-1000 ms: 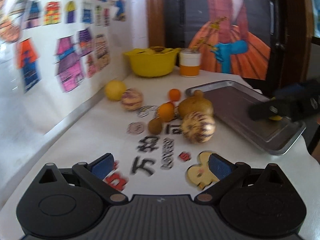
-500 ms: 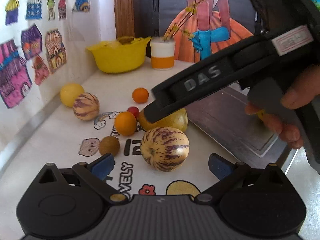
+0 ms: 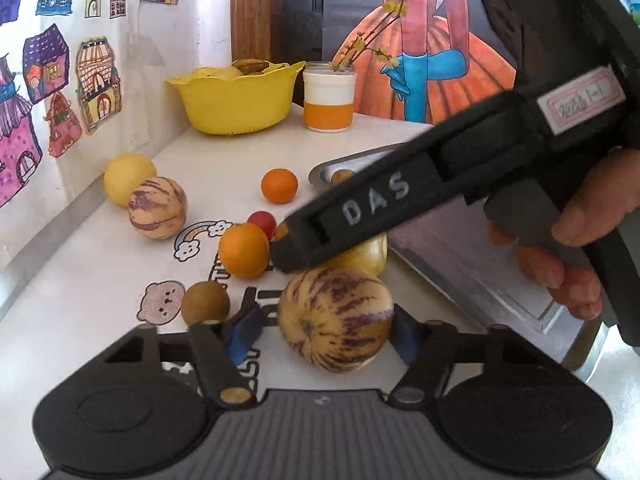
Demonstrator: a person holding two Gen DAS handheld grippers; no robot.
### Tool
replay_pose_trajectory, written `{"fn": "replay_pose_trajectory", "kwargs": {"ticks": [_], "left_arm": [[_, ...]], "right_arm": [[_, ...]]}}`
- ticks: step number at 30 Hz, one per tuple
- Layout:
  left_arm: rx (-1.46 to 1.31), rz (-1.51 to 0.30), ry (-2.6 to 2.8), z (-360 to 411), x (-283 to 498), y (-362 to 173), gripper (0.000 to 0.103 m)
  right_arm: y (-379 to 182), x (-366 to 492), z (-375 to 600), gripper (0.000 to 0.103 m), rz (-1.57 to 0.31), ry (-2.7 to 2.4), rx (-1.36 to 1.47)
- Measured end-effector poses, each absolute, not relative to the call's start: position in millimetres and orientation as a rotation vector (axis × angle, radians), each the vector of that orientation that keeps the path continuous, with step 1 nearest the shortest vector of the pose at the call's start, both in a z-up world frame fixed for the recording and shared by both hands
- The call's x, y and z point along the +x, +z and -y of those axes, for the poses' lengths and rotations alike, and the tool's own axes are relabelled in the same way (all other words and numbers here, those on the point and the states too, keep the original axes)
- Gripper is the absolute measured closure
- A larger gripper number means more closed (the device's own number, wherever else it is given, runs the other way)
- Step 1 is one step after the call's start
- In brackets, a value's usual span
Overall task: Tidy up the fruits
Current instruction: 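Grasp a striped pepino melon with the left tool while the right tool grasps a yellow pear, then lower the pepino into the tray and open the left tool while the right tool releases the pear there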
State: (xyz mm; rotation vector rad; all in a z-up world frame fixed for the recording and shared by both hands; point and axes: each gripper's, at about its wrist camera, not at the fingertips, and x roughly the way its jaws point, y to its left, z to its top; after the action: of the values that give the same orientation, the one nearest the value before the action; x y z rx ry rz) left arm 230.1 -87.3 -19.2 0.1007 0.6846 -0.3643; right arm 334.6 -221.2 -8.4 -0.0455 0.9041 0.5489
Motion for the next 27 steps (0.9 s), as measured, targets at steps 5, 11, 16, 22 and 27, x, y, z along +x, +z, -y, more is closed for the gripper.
{"fn": "replay_pose_trajectory", "kwargs": {"ticks": [5,11,16,22,27], "left_arm": [[0.024,-0.709,-0.29,87.3,229.1,-16.0,0.044],[0.046,-0.716,-0.258,81.8,209.4,-14.0,0.044],[0.028,-0.733,-0.265,73.7,202.8,-11.1,0.044],[0.044,-0.726,-0.255,74.9,199.6,-12.3,0.044],[0.034,-0.731,-0.246,73.9,195.7,-11.4,0.044]], "right_arm": [[-15.4,342.6,237.4,0.044,-0.937,0.54,0.143],[-10.7,338.3,223.3,0.042,-0.953,0.568,0.009],[-10.0,332.4,215.2,0.037,-0.946,0.562,-0.05],[-12.6,325.3,207.3,0.031,-0.909,0.559,-0.096],[-15.3,316.2,204.5,0.045,-0.86,0.548,-0.135]]}}
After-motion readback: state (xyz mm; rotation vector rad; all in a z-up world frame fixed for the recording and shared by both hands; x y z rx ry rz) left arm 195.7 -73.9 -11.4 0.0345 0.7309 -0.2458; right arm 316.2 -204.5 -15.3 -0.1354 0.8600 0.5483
